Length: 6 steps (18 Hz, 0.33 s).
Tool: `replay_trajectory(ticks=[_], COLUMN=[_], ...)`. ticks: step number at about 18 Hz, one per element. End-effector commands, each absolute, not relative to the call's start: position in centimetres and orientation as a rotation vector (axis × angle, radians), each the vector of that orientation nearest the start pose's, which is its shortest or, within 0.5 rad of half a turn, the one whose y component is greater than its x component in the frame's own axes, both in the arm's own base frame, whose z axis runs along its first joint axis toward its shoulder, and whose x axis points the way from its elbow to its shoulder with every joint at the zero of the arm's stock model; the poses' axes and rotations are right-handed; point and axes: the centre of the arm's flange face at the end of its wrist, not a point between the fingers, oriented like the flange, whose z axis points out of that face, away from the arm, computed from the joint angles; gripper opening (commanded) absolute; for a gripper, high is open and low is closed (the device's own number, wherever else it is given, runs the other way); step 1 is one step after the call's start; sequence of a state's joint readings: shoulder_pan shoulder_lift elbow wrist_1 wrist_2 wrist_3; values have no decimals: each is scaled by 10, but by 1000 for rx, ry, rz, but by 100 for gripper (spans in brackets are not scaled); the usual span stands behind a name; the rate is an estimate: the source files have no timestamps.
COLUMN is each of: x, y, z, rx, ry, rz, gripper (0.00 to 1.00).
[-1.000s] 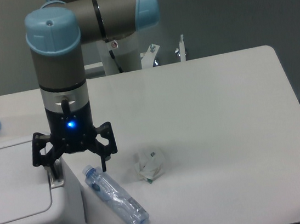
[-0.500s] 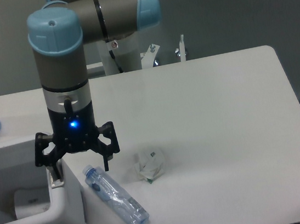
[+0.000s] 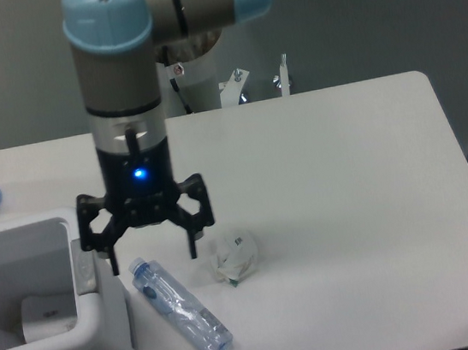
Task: Open the trash can
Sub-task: 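Lift the gripper up and away from the opened trash can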
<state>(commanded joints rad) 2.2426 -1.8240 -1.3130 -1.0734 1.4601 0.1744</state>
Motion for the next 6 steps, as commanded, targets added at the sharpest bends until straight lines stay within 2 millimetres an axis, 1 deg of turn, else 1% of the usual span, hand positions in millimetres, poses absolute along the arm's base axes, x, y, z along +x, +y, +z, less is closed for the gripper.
replay_trajectory(ticks=[1,2,4,6], x=[-288,-291,-303,-313], y=[578,573,561,549], z=[534,529,517,513], rx=[-2617,-2673,-2782,-2849], ry=[-578,-522,-393,-290], rz=[170,185,229,249], gripper=[100,100,100,100])
